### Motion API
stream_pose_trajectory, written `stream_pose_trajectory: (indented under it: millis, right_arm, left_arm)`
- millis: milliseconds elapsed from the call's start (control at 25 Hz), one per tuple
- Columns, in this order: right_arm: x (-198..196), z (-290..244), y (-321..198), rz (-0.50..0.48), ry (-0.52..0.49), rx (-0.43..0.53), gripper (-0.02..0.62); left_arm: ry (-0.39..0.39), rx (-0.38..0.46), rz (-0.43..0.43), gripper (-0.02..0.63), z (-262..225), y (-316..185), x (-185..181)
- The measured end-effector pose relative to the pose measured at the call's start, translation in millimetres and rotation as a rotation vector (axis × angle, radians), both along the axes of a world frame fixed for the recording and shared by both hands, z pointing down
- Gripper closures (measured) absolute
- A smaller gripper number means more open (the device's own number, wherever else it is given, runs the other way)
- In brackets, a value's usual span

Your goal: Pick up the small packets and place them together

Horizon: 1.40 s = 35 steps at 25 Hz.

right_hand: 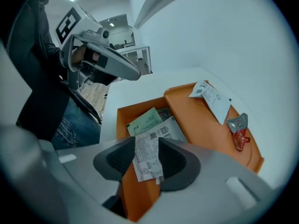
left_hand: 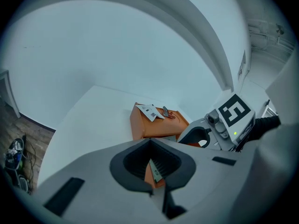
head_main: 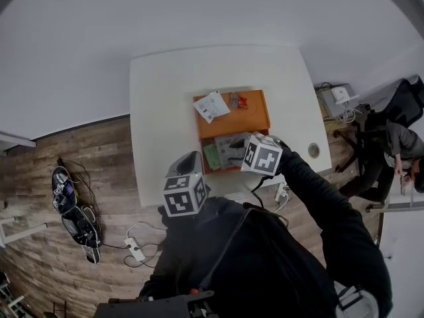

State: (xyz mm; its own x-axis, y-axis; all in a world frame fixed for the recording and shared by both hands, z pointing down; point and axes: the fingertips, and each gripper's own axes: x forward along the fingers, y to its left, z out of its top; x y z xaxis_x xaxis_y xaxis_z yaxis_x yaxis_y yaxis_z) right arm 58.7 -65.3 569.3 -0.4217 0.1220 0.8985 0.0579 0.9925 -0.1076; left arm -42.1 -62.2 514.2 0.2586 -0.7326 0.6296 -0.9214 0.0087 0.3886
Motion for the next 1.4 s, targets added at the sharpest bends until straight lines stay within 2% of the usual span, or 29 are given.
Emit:
stream_pose_trajectory:
  millis: [160,360,640,880,1040,1400]
  right_arm:
    - [-4.9,14.8,1.9,0.004,0.019,-0.023,0.427]
    - [-3.6,31.3,3.8,-0.005,0.059,-0.001,0.419]
    - [-5.7,42.6,-2.7,-0.02,0.094,0.116,0.419]
    - [-3.9,46.6,-3.0,0.002,0.114,0.169,0.42]
    - [-5.4,46.8,-1.5,0.005,0.137,0.172,0.439]
    - [0.1,43.5,3.1,-0.019,0.148,0.171,0.531]
  left_arm:
    - [0.0,-0.004,-0.007,0.607,2.3,2.3,-2.5]
    - [0.0,-0.004,-0.014,0.607,1.7,4.6,-3.4]
    - [0.003,-0.009,-0.02,0.607,2.4,4.1,-5.6]
    - [0.005,-0.015,-0.018,0.607,5.3,5.6,-2.1]
    - [0.004,-0.014,-0.018,0.607,4.7,6.6,-3.6]
    - [0.005,-0.016,-0.019,0.607,5.8,6.8,-4.5]
